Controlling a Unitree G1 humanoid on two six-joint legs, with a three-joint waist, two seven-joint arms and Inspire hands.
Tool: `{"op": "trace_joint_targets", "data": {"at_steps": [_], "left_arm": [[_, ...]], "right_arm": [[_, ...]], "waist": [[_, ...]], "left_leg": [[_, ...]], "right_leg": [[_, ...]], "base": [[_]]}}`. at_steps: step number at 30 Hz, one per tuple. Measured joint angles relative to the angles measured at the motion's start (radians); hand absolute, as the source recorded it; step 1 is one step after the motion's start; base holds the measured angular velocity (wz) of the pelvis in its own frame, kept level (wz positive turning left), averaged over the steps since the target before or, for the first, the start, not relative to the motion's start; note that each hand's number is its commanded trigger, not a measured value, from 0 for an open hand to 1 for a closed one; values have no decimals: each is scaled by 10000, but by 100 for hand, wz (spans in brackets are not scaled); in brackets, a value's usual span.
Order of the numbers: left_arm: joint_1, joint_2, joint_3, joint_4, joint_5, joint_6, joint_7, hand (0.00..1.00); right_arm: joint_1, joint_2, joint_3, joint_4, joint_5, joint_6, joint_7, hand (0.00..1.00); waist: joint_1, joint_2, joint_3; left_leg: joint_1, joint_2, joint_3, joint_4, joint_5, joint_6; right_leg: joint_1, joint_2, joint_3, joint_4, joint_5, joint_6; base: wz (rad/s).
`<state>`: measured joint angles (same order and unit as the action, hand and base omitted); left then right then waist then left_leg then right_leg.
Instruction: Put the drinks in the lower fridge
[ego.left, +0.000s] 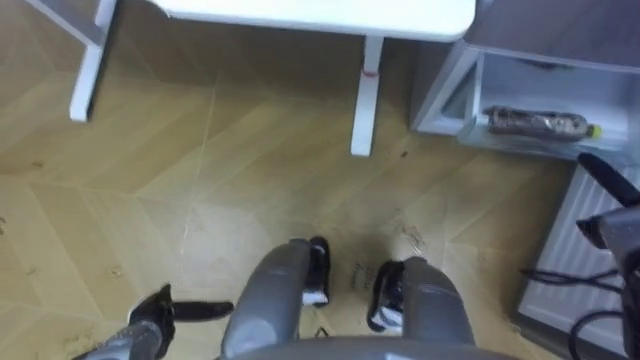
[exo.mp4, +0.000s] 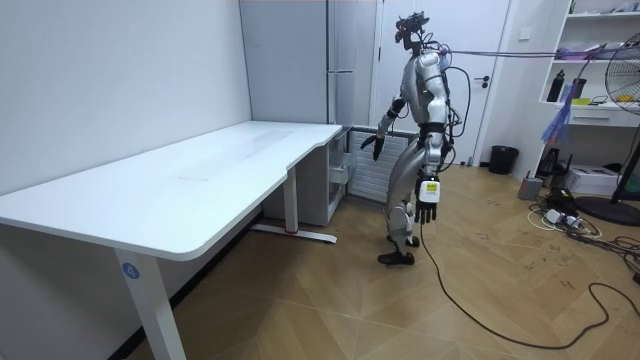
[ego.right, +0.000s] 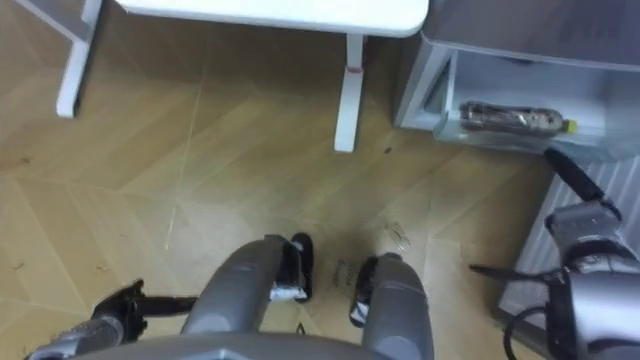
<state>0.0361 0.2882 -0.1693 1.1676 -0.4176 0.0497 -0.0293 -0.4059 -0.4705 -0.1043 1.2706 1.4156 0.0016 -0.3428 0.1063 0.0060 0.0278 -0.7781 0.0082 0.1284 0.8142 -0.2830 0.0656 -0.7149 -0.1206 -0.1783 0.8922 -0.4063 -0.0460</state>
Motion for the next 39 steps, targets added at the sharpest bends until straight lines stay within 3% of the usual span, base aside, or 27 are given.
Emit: {"op": "trace_joint_targets", "data": {"at_steps": [5,11,17,23,31,35,39], "left_arm": [[-63,11,-348,-10,188,100,143,0],[-60,27,-507,-85,191,50,159,0],[-60,73,-501,-282,170,20,180,0],[-59,113,-411,-366,189,-52,176,0],[80,140,-446,-479,161,-200,221,0],[707,159,-390,-913,165,-537,408,0],[902,304,-311,-909,162,-742,481,0]], "right_arm": [[-516,-1,-37,-252,724,-154,247,0],[-1211,-78,-65,-951,1187,-496,650,0],[-1868,-84,-51,-1066,1551,-557,1606,0],[-2065,-71,-52,-1092,1580,-644,1645,0],[-2358,-85,23,-1093,1754,-872,1436,0],[-2620,-120,45,-1498,1746,-974,622,0],[-2846,-343,278,-1879,1748,-979,80,0]], "waist": [[-3,-84,58],[-137,-119,82],[-180,-137,89],[-142,-200,119],[33,-240,125],[47,-283,131],[61,-440,172]], "left_leg": [[-1419,134,67,1274,-334,-20],[-2793,114,28,2011,-360,-1],[-3662,-53,-149,2426,-364,4],[-3950,-69,-177,2409,-342,44],[-3909,-38,39,1695,-71,131],[-3775,-65,195,1163,164,157],[-3653,-190,204,593,530,114]], "right_leg": [[-1439,-45,144,1336,-360,-71],[-2849,-381,127,2312,-578,-174],[-3571,-623,-106,2795,-744,-331],[-3846,-686,-143,2775,-746,-331],[-3986,-628,-26,2171,-435,-201],[-4010,-631,88,1795,-223,-140],[-3959,-814,-78,1498,-10,-322]], "base": [[-4],[9],[15],[2],[-6],[-5],[14]]}}
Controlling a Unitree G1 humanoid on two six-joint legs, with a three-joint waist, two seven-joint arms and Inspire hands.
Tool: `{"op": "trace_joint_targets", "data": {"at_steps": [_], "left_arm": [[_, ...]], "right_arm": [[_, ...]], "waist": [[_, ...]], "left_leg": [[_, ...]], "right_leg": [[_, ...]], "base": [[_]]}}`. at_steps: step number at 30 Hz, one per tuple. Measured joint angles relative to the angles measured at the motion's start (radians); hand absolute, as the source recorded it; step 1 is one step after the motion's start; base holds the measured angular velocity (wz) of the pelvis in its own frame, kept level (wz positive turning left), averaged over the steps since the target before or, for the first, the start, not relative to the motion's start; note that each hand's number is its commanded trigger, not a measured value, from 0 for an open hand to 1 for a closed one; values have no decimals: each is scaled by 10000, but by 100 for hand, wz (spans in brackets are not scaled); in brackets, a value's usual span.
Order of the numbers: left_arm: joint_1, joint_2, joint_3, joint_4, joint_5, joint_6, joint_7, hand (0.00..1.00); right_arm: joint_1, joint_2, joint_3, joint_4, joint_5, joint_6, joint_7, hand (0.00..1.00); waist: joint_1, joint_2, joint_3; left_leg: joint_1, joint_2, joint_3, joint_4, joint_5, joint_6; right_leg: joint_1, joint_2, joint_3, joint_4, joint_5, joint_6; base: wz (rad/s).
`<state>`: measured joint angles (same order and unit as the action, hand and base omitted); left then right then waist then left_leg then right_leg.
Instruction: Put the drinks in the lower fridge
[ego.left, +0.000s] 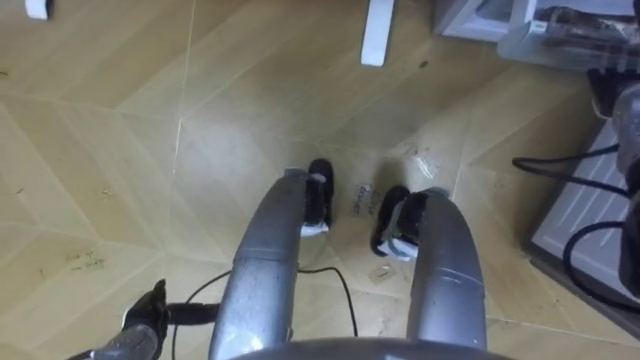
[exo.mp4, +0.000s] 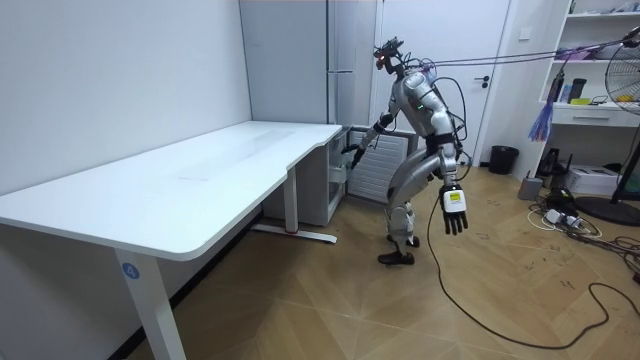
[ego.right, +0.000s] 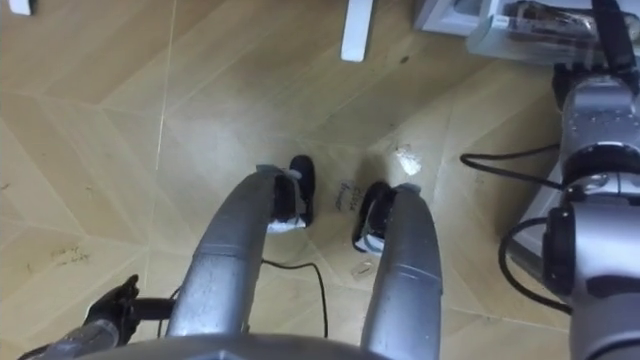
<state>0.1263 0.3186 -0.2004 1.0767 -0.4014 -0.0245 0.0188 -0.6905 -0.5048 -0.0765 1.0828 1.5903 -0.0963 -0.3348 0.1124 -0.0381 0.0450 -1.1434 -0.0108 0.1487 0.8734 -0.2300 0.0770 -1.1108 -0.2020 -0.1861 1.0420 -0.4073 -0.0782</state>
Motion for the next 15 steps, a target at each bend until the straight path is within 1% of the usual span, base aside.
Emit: {"op": "trace_joint_targets", "data": {"at_steps": [4,5,6,7,8,9,13,14,15], "left_arm": [[22,134,122,-1,5,-88,44,0],[22,160,211,-1,18,-140,118,0],[22,177,302,-1,31,-194,126,0],[22,192,351,0,32,-215,128,0],[36,249,391,19,28,-214,123,0],[36,285,381,16,9,-225,113,0],[146,306,343,-6,15,-227,69,0],[219,332,373,-17,20,-247,62,0],[337,339,421,-76,37,-264,67,0]], "right_arm": [[-199,-157,196,-900,30,8,-444,0],[-412,-222,297,-1052,61,7,-451,0],[-681,-254,332,-1070,61,-7,-450,0],[-732,-253,332,-1079,63,-48,-422,0],[-649,-247,507,-1083,-23,-21,-301,0],[-639,-247,685,-1125,-42,11,-222,0],[-629,-201,987,-1467,-52,58,-246,0],[-631,-144,989,-1598,-49,59,-325,0],[-634,-107,988,-1860,-34,40,-681,0]], "waist": [[-9,-27,0],[-13,-62,10],[-19,-57,7],[-28,-56,6],[-95,-58,4],[-148,-78,9],[-108,-101,-6],[-12,-100,-7],[55,-85,-16]], "left_leg": [[126,-48,-117,-283,154,-95],[217,-83,-151,-379,198,-131],[284,-126,-251,-411,219,-168],[319,-143,-308,-418,226,-183],[393,-198,-488,-432,249,-227],[464,-194,-541,-442,260,-240],[520,-195,-552,-472,347,-242],[533,-187,-552,-472,359,-255],[544,-194,-576,-484,374,-277]], "right_leg": [[169,-57,-197,-191,30,-81],[246,-82,-234,-228,28,-106],[373,-118,-353,-264,10,-139],[456,-132,-440,-298,-1,-159],[667,-168,-662,-375,-26,-202],[785,-220,-771,-365,-69,-227],[834,-236,-793,-361,-56,-214],[833,-237,-791,-351,-41,-232],[836,-242,-798,-346,-28,-258]], "base": [[14],[14],[15],[18],[23],[22],[3],[0],[0]]}}
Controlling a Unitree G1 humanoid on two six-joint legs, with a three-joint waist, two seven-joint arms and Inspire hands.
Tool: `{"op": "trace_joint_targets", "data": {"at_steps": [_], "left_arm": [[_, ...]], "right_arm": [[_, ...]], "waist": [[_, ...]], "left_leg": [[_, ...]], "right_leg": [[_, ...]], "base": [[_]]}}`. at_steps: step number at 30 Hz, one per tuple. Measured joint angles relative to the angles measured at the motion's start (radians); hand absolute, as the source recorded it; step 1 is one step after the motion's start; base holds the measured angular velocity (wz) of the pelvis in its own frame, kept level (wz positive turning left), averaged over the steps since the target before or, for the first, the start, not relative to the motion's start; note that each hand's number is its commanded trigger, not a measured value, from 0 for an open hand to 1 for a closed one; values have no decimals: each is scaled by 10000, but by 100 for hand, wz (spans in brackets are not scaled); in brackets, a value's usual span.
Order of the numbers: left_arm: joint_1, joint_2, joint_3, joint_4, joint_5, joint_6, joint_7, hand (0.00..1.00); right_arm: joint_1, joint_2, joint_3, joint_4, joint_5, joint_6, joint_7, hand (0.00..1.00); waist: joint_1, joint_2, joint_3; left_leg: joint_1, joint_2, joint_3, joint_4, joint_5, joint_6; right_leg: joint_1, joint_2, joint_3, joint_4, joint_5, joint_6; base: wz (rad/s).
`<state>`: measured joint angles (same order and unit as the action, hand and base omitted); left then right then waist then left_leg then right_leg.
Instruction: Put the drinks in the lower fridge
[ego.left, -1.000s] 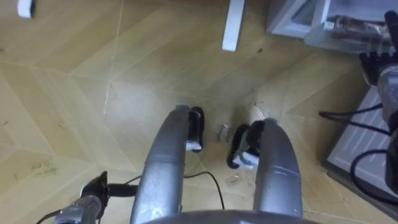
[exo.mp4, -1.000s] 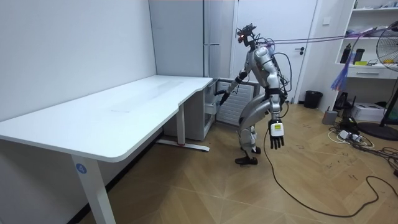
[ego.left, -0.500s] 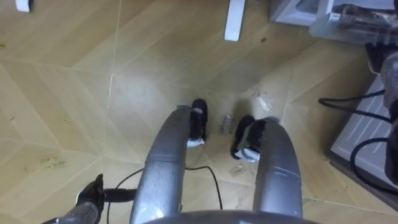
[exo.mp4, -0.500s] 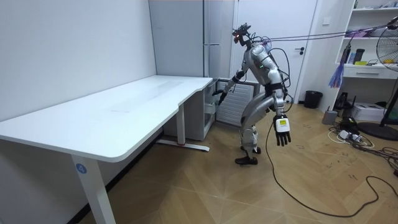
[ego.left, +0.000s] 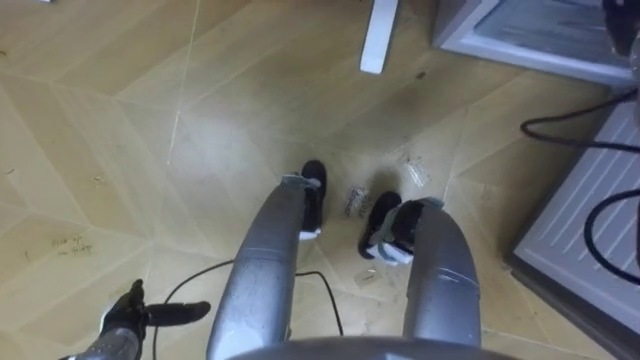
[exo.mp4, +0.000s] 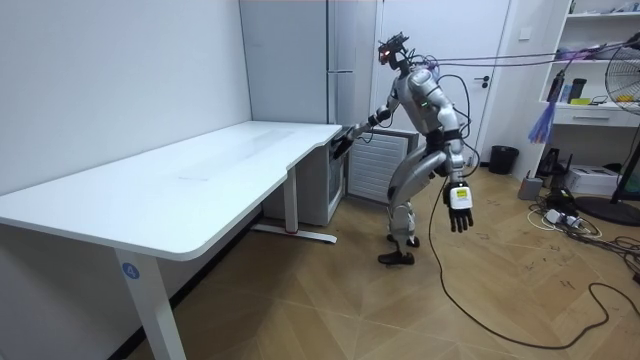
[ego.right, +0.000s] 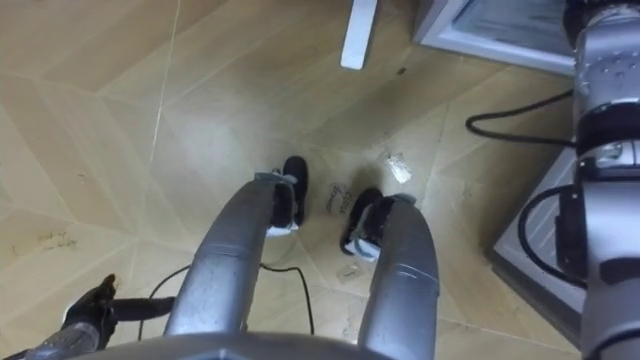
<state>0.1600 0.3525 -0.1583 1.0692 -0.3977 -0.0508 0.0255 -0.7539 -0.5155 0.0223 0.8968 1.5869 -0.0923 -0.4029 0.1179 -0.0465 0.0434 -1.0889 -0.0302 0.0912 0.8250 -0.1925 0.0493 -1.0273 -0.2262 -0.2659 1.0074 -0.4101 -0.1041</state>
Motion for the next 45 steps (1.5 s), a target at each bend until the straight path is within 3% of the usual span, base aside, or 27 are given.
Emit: {"op": "trace_joint_targets", "data": {"at_steps": [3,10,12,17,21,24,26,30,33,38,43,45], "left_arm": [[430,42,68,-180,102,-65,4,0],[634,39,55,-110,176,-302,7,0],[797,37,58,-104,184,-413,36,0],[807,43,-40,-114,154,-569,92,0],[804,90,-74,-228,186,-396,75,0],[791,130,-360,-288,171,-293,46,0],[749,153,-595,-277,173,-124,-1,0],[734,273,-756,-324,175,192,-253,0],[629,423,-757,-388,174,386,-443,0],[397,665,-710,-382,517,494,-813,0],[-70,662,-634,-376,607,589,-1086,0],[-106,612,-480,-367,908,603,-1209,0]], "right_arm": [[-2,132,2,-366,4,0,-546,0],[-3,145,-52,-861,-49,-66,-1520,0],[-1,164,1,-1201,-56,-94,-2062,0],[-6,163,165,-1233,-159,-256,-2309,0],[-2,160,300,-1002,-154,-346,-2155,0],[15,161,571,-345,-164,-393,-1453,0],[242,158,879,421,-164,-352,-495,0],[1012,-12,1490,1785,-1094,88,1759,0],[1621,-337,1791,2807,-2367,396,3204,0],[2688,-460,1970,3939,-4821,910,4944,0],[3625,-488,2128,4338,-7100,1255,5957,0],[4136,-473,2099,4363,-8008,1369,6367,0]], "waist": [[-1,43,-21],[113,163,-30],[104,263,-82],[139,335,-87],[178,347,-67],[274,329,-45],[316,232,18],[393,20,138],[322,-92,158],[215,-158,152],[132,-142,132],[147,-76,84]], "left_leg": [[10,-21,-132,-21,51,-77],[-41,-37,-366,-61,120,-194],[-10,-54,-357,-169,161,-210],[125,-138,-344,-326,209,-221],[256,-155,-359,-450,264,-231],[513,-129,-368,-518,261,-236],[974,-67,-369,-828,264,-243],[1609,24,-466,-1206,272,-287],[2011,63,-447,-1340,264,-293],[2592,215,-468,-1359,175,-261],[3290,200,-518,-1626,72,-265],[3575,274,-522,-1726,38,-256]], "right_leg": [[70,-13,-141,-28,30,-79],[181,-42,-457,-80,-37,-192],[185,-66,-473,-137,-28,-205],[234,-125,-428,-147,-29,-204],[344,-134,-454,-221,-30,-203],[635,-36,-458,-384,-31,-200],[1095,51,-485,-709,-1,-139],[1902,246,-746,-1385,90,-124],[2454,291,-931,-1747,116,-44],[3328,529,-1036,-2319,164,58],[4018,641,-1008,-2677,223,171],[4402,761,-1077,-2958,310,195]], "base": [[7],[9],[4],[0],[1],[-3],[-3],[1],[15],[1],[-5],[0]]}}
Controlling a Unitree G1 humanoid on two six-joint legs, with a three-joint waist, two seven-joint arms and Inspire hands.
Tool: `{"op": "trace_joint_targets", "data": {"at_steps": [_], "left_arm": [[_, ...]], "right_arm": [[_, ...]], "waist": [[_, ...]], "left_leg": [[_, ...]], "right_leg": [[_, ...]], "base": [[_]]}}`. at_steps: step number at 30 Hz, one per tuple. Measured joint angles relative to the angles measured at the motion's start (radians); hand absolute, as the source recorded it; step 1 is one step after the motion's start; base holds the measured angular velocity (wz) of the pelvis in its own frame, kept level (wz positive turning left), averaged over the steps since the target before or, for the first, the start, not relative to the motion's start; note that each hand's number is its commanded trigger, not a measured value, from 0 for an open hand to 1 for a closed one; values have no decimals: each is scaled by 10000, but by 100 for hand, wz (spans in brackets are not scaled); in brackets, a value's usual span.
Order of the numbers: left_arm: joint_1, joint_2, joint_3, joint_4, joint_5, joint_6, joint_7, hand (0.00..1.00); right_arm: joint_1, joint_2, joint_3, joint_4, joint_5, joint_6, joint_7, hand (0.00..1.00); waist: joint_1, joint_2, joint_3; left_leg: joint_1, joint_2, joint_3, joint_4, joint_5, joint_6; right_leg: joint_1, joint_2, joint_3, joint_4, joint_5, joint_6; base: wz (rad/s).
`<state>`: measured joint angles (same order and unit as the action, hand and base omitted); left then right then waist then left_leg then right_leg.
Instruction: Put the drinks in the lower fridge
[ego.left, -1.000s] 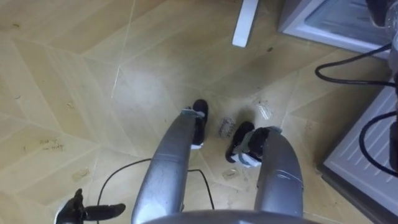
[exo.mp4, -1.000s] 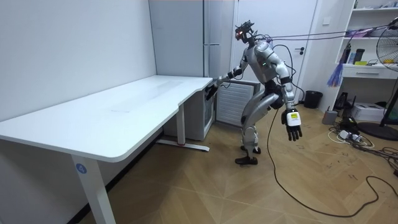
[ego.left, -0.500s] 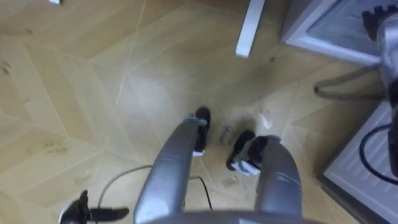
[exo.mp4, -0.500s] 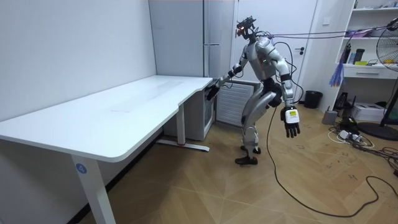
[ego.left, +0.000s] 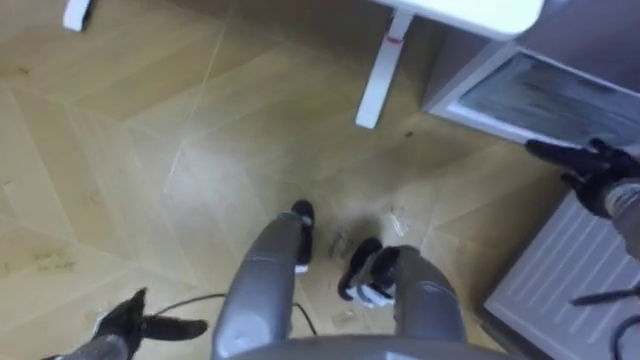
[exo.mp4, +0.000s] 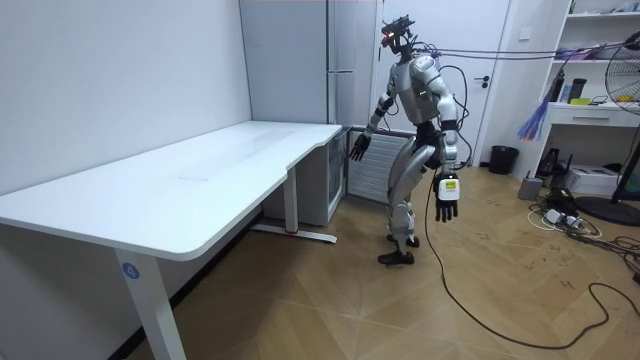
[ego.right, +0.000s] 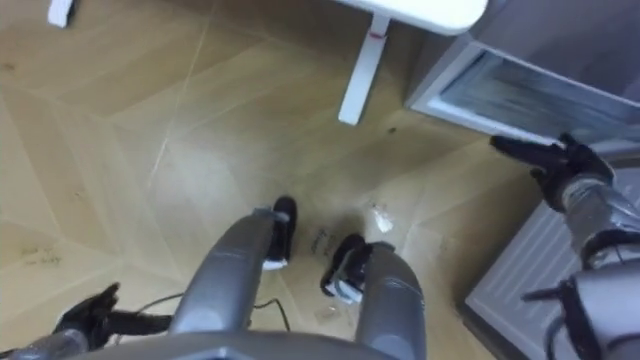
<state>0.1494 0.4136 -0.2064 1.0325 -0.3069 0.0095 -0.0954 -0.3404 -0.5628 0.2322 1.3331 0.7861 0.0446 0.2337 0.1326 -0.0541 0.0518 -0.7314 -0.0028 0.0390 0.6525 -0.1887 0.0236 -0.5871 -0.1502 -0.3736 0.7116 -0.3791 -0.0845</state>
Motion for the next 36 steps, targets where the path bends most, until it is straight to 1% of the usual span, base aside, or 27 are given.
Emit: {"op": "trace_joint_targets", "data": {"at_steps": [1,2,3,5,6,8,9,10,12,13,14,15,16,17,18,19,20,21,22,23,24,26,28,29,30,34,36], "left_arm": [[-11,-55,58,63,51,64,-57,0],[-11,-99,45,113,42,133,-79,0],[-11,-118,45,127,45,140,-80,0],[-21,-192,50,255,44,143,-72,0],[-24,-203,50,295,46,142,-71,0],[0,-349,164,397,59,126,-24,0],[50,-429,323,402,62,125,-9,0],[73,-445,364,395,61,124,5,0],[152,-544,457,492,157,122,98,0],[186,-592,458,481,161,121,145,0],[259,-695,467,494,163,97,253,0],[319,-812,492,591,203,40,275,0],[370,-875,534,621,299,41,277,0],[508,-1066,775,652,437,49,295,0],[657,-1274,911,603,710,59,403,0],[690,-1361,919,579,845,61,423,0],[767,-1532,959,496,974,62,420,0],[803,-1624,999,474,1067,58,415,0],[817,-1776,1179,478,1086,57,406,0],[840,-1794,1270,482,1329,59,406,0],[859,-1800,1307,481,1450,59,401,0],[854,-1868,1550,427,1801,63,363,0],[849,-1934,1710,264,2049,84,378,0],[818,-1975,1880,240,2234,105,384,0],[813,-2008,2045,243,2454,143,384,0],[820,-2019,2196,263,2864,148,379,0],[789,-2025,2292,275,3082,165,372,0]], "right_arm": [[293,62,-6,56,-489,13,147,0],[609,122,-1,53,-912,16,293,0],[768,155,11,50,-1038,14,341,0],[1340,413,13,38,-1808,14,410,0],[1474,506,13,33,-2008,15,409,0],[2073,820,1,17,-2595,11,412,0],[2412,987,2,-115,-2864,11,380,0],[2561,1083,0,-211,-2963,10,368,0],[3046,1534,-29,-302,-3273,2,277,0],[3186,1629,-32,-329,-3278,0,255,0],[3468,1821,-96,-453,-3284,-7,130,0],[3730,2040,-206,-457,-3258,-28,11,0],[3827,2142,-220,-450,-3244,-28,-28,0],[4024,2325,-349,-467,-3223,-27,-35,0],[4249,2506,-568,-501,-3175,-40,-50,0],[4367,2606,-672,-520,-3115,-65,-67,0],[4518,2809,-958,-555,-3030,-103,-94,0],[4582,2894,-1065,-557,-2997,-121,-95,0],[4631,3024,-1297,-502,-2926,-138,-84,0],[4722,3121,-1453,-446,-2914,-138,-104,0],[4731,3148,-1485,-454,-2903,-138,-106,0],[4756,3291,-1682,-476,-2897,-156,-120,0],[4784,3323,-1675,-479,-2893,-208,-115,0],[4789,3385,-1679,-481,-2985,-209,-106,0],[4791,3431,-1723,-481,-3034,-210,-95,0],[4768,3464,-1780,-472,-3266,-205,-20,0],[4782,3508,-1774,-462,-3456,-204,-20,0]], "waist": [[-15,70,-51],[-48,169,-134],[-31,182,-164],[-27,263,-281],[-42,258,-293],[-113,327,-390],[-147,345,-418],[-201,341,-416],[-325,342,-442],[-379,329,-448],[-433,296,-492],[-463,277,-487],[-484,250,-489],[-476,211,-501],[-522,187,-509],[-587,198,-504],[-737,190,-505],[-762,188,-498],[-842,190,-495],[-967,197,-482],[-976,206,-472],[-1033,165,-414],[-1068,197,-432],[-1067,163,-403],[-1071,143,-406],[-1056,114,-420],[-1066,92,-413]], "left_leg": [[230,55,-68,-129,-43,1],[447,73,-146,-266,-53,-4],[586,84,-132,-377,-53,-4],[1318,75,-57,-902,29,3],[1557,70,23,-1085,67,14],[2447,54,179,-1675,140,33],[2837,54,270,-1885,141,33],[3021,52,305,-1991,141,32],[3708,58,382,-2398,153,14],[3895,50,389,-2530,158,5],[4209,39,413,-2780,174,-17],[4523,39,453,-2950,177,-23],[4717,38,502,-3048,183,-34],[5127,47,672,-3298,187,-43],[5417,45,709,-3465,183,-49],[5523,38,705,-3503,182,-51],[5644,11,674,-3535,181,-52],[5724,-7,662,-3572,181,-51],[5921,-41,662,-3685,181,-51],[6132,-73,671,-3782,181,-51],[6226,-90,669,-3823,180,-52],[6433,-110,694,-3858,148,-89],[6502,-107,718,-3862,115,-106],[6581,-108,711,-3881,112,-108],[6679,-106,718,-3944,112,-109],[6862,-104,712,-4042,80,-158],[7064,-91,680,-4175,55,-197]], "right_leg": [[293,70,-88,-224,71,3],[571,178,-99,-485,158,55],[701,212,-81,-606,206,70],[1388,314,-40,-1187,405,139],[1592,317,-3,-1320,441,165],[2405,362,35,-1906,584,254],[2773,398,69,-2162,636,291],[2956,413,65,-2279,653,305],[3664,522,70,-2865,768,361],[3804,550,87,-3013,801,388],[4062,598,192,-3257,853,421],[4375,658,254,-3538,923,442],[4539,681,300,-3686,954,459],[4890,740,439,-3980,1023,497],[5235,788,455,-4291,1101,524],[5390,806,457,-4434,1132,539],[5599,826,443,-4630,1177,561],[5695,826,436,-4707,1182,571],[5876,823,461,-4809,1193,591],[6109,828,483,-4976,1213,624],[6208,827,499,-5025,1218,634],[6416,841,640,-5138,1228,655],[6478,865,716,-5241,1237,663],[6535,869,769,-5243,1239,661],[6563,885,875,-5245,1239,661],[6624,957,1219,-5224,1259,630],[6747,990,1288,-5260,1278,618]], "base": [[0],[0],[-7],[-12],[-9],[-12],[-12],[-9],[-4],[-9],[-17],[-20],[-27],[-25],[-20],[0],[6],[5],[0],[-3],[-7],[-14],[-13],[-15],[-18],[-21],[-13]]}}
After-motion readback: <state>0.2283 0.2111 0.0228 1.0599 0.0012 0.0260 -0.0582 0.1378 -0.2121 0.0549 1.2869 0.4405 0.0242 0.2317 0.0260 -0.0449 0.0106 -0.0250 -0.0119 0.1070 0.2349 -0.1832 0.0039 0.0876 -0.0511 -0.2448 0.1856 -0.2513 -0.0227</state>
